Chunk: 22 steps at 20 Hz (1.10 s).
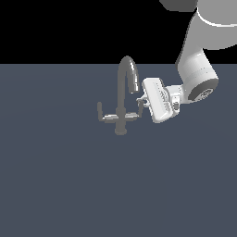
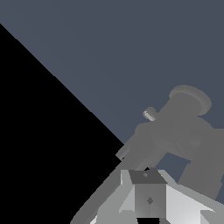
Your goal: Turn on the faucet by rotating a designated handle.
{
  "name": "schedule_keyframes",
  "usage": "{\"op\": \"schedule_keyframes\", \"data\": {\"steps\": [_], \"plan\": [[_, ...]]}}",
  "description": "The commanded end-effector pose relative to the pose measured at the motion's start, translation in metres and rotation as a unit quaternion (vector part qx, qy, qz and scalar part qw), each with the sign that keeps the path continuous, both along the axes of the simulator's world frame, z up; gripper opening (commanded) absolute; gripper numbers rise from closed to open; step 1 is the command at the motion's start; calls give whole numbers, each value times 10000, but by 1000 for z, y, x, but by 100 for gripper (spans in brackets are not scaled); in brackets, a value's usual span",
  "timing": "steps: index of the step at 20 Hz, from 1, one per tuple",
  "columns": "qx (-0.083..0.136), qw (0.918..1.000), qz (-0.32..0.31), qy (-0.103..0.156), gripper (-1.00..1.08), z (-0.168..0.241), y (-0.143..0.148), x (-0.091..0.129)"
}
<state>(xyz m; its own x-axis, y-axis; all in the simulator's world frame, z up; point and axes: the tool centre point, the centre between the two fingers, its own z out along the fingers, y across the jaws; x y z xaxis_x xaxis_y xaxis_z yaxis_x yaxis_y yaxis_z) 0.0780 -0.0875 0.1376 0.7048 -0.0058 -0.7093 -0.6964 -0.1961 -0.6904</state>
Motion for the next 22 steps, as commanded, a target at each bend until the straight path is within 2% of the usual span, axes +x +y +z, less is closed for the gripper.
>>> {"op": "schedule_keyframes", "data": {"steps": [1, 7, 9, 22], "plan": [[14, 10000, 23, -2, -100, 5, -1, -6], [14, 10000, 23, -2, -100, 9, -4, -18], [9, 10000, 15, 7, -100, 5, -2, -15], [12, 10000, 20, 2, -100, -7, -10, -51]]}}
